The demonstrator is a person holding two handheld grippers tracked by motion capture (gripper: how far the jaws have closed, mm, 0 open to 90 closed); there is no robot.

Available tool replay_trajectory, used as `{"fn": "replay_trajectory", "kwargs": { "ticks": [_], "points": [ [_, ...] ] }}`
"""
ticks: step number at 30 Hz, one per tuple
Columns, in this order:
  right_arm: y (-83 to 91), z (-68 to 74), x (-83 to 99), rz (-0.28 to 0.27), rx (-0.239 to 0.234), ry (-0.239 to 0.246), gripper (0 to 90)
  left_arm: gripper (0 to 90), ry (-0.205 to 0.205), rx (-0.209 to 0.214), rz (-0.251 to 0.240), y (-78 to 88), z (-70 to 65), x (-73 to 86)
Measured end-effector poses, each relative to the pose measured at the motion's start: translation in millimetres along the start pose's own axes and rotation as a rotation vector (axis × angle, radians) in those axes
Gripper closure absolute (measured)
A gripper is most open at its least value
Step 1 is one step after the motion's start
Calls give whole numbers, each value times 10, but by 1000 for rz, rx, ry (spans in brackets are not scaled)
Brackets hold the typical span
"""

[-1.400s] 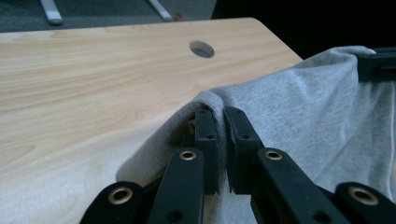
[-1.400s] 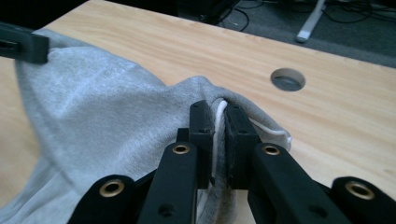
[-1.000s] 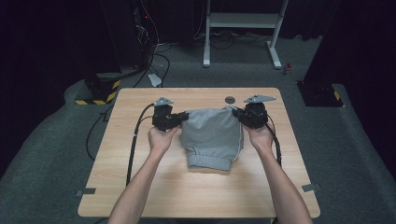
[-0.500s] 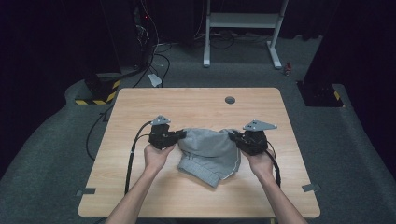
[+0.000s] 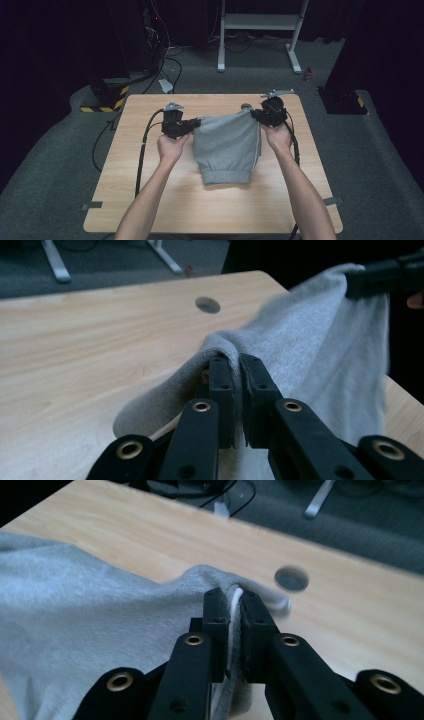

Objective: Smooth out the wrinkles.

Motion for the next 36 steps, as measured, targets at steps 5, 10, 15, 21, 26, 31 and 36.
{"fn": "replay_trajectory", "kwargs": {
  "ticks": [5,10,15,21,26,31,36],
  "points": [
    [131,221,141,-41,9,85,835,848,-35,22,2,24,-127,180],
    [117,379,520,-44,-13,117,835,848,-52,48,31,-22,-210,489],
    [98,483,853,-48,-55,104,833,848,-57,67,47,-17,-250,719],
    [66,530,1109,-38,-88,101,832,846,-73,84,52,53,-314,948],
    [22,539,1378,-20,-113,97,828,845,-97,84,85,46,-406,1198],
    [-51,539,1578,15,-127,108,820,843,-120,67,129,-21,-447,1414],
    [-154,548,1741,52,-146,115,814,842,-109,56,178,-136,-428,1570]
  ]
}}
Point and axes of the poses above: each handheld gripper's, and its own axes: y roughly backward along the jaws, x roughly out of its underside, z roughly to its left, the point moved 9 cm from there along -y, roughly forward along the jaws, and after that the axes turned 8 degrees about z, right-handed, at the moved point
